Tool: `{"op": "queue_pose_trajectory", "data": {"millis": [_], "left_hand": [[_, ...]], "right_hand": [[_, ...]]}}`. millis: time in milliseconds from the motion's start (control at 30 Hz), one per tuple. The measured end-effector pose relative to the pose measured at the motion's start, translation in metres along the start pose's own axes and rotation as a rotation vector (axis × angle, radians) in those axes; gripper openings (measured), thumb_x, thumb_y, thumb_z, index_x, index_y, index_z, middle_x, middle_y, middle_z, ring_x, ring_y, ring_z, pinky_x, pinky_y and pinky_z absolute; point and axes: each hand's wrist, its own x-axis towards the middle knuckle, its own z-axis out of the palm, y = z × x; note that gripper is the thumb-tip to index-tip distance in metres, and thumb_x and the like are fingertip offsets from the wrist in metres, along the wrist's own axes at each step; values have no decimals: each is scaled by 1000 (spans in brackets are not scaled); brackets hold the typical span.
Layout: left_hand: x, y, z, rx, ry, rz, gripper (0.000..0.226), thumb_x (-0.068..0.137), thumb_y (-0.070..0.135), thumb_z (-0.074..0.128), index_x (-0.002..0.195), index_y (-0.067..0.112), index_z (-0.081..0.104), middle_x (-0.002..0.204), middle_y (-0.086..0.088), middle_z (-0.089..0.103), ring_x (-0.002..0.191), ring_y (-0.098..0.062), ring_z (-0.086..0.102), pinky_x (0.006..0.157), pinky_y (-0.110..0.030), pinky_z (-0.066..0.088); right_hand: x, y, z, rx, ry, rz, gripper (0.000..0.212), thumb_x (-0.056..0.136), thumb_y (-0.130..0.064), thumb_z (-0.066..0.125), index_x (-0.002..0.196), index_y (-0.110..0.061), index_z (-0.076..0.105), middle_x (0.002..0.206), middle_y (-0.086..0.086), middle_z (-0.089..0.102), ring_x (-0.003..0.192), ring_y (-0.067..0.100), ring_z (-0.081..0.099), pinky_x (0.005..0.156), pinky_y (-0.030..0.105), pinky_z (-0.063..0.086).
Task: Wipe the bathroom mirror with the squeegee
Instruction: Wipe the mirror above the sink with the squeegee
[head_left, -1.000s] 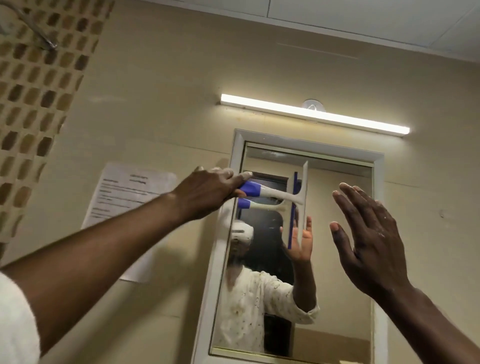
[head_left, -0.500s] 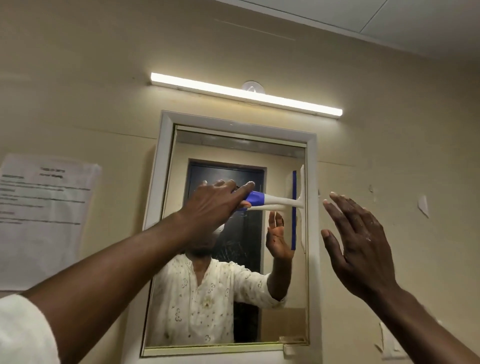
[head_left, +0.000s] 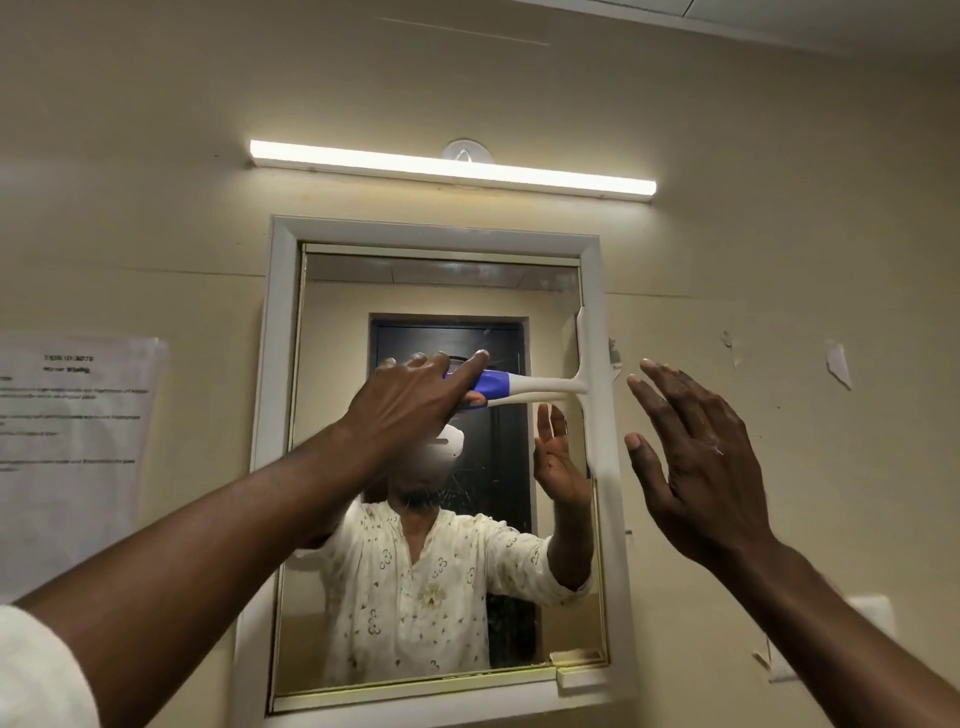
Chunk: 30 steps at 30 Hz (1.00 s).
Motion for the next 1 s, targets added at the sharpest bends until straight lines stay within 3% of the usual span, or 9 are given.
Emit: {"op": "queue_pose_trajectory", "data": {"millis": [200,633,800,900,1000], "left_hand": [[-5,-3,-1,-6,17,39,67,94,54,25,150,18,15,108,-16,57,81,-23,57,71,-31,48],[-16,-22,-1,58,-22,51,62,97,53,32,147,19,18,107,-12,57,80,-19,57,70,-28,47],[-24,-32,-4,61,-43,55,62,95,54,27,144,18,16,106,-12,57,73,-14,42,67,-26,43],[-30,-39,-4,66,-48,47,62,95,53,32,145,15,23,105,-13,57,73,-15,40,67,-26,41],[-37,-46,-3,58,-44,56,58,96,52,34,141,21,14,102,-13,58,72,-15,41,66,-26,42]], "right_hand": [[-7,0,7,16,-9,-6,58,90,-44,33,139,-15,45,148,10,41,137,30,38,111,54,30],[-7,-14,16,57,-17,-14,62,92,-51,28,140,-16,45,149,10,40,137,29,36,110,56,31],[-7,-18,14,47,-16,-26,61,91,-50,29,139,-15,46,148,10,41,136,30,37,110,56,30],[-5,-22,13,43,-18,-33,64,93,-53,24,139,-15,46,148,11,41,137,30,37,109,55,31],[-3,-26,14,47,-26,-39,64,94,-54,23,140,-15,45,149,11,40,137,30,36,110,56,31]]}}
